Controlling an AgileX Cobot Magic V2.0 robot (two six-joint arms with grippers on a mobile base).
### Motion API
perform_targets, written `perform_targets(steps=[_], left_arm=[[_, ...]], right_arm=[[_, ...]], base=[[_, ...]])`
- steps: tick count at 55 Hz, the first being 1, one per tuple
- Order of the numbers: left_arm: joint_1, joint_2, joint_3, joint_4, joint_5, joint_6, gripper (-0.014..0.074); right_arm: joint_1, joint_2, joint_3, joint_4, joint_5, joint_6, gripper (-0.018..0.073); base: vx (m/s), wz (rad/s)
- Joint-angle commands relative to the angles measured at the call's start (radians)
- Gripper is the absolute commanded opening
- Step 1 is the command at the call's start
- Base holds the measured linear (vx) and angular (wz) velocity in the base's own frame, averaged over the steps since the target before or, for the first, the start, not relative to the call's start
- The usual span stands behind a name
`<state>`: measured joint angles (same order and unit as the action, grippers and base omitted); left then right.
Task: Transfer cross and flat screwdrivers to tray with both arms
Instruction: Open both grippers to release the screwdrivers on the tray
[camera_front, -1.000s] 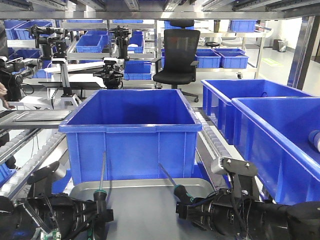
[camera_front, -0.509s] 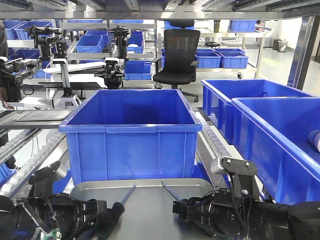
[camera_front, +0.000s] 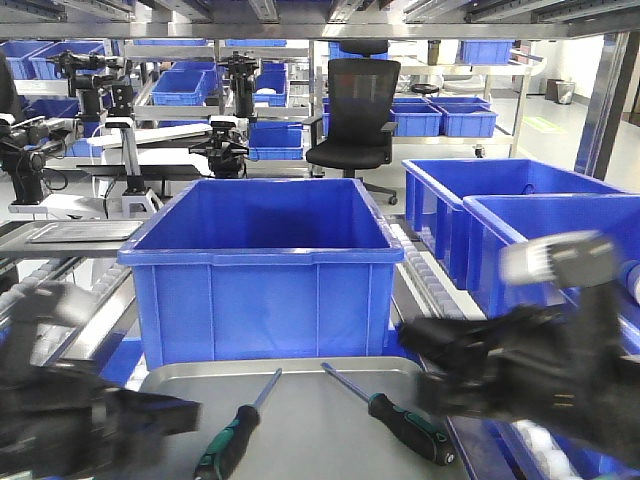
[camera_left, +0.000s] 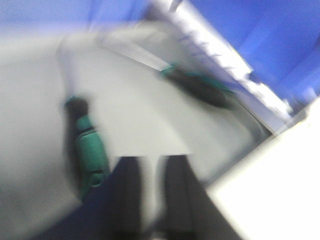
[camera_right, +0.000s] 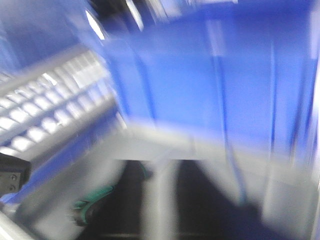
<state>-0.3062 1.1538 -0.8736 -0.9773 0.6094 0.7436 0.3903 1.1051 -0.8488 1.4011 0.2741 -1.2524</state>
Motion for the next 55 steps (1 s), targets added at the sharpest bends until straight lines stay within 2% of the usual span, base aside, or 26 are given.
perform_targets(steps=[1,9,13,18,28,32,55], left_arm=[[-0.003,-0.117,-0.032,0.113,0.005,-0.033,-0.0007],[-0.003,-0.289,-0.03,0.362,0.06,-0.177,0.0],[-0.003,-0.377,-0.015,0.447,0.088,-0.231,0.0001],[-0.003,-0.505,0.05,0.516,0.079,-0.27,0.0001],[-0.003,-0.726,0.204,0.528,-0.047,-0.281,0.0003],[-0.003,-0.769,0.23,0.528,-0.087,-0.281,0.0003],[-0.003,-0.801,0.229,0.528,-0.09,-0.281,0.0003]], right_arm=[[0.001,-0.105,-0.032,-0.1,0.022,0.027,-0.0013],[0.001,-0.25,0.037,-0.308,0.053,0.118,-0.001],[0.001,-0.32,0.134,-0.359,0.018,0.149,-0.0009],[0.001,-0.426,0.265,-0.361,-0.045,0.174,-0.0009],[0.001,-0.603,0.389,-0.361,-0.193,0.173,-0.0008],[0.001,-0.637,0.41,-0.352,-0.206,0.174,-0.0008],[0.001,-0.653,0.41,-0.347,-0.179,0.173,-0.0008]], base=[[0.0,0.0],[0.0,0.0],[0.0,0.0],[0.0,0.0],[0.0,0.0],[0.0,0.0],[0.0,0.0]])
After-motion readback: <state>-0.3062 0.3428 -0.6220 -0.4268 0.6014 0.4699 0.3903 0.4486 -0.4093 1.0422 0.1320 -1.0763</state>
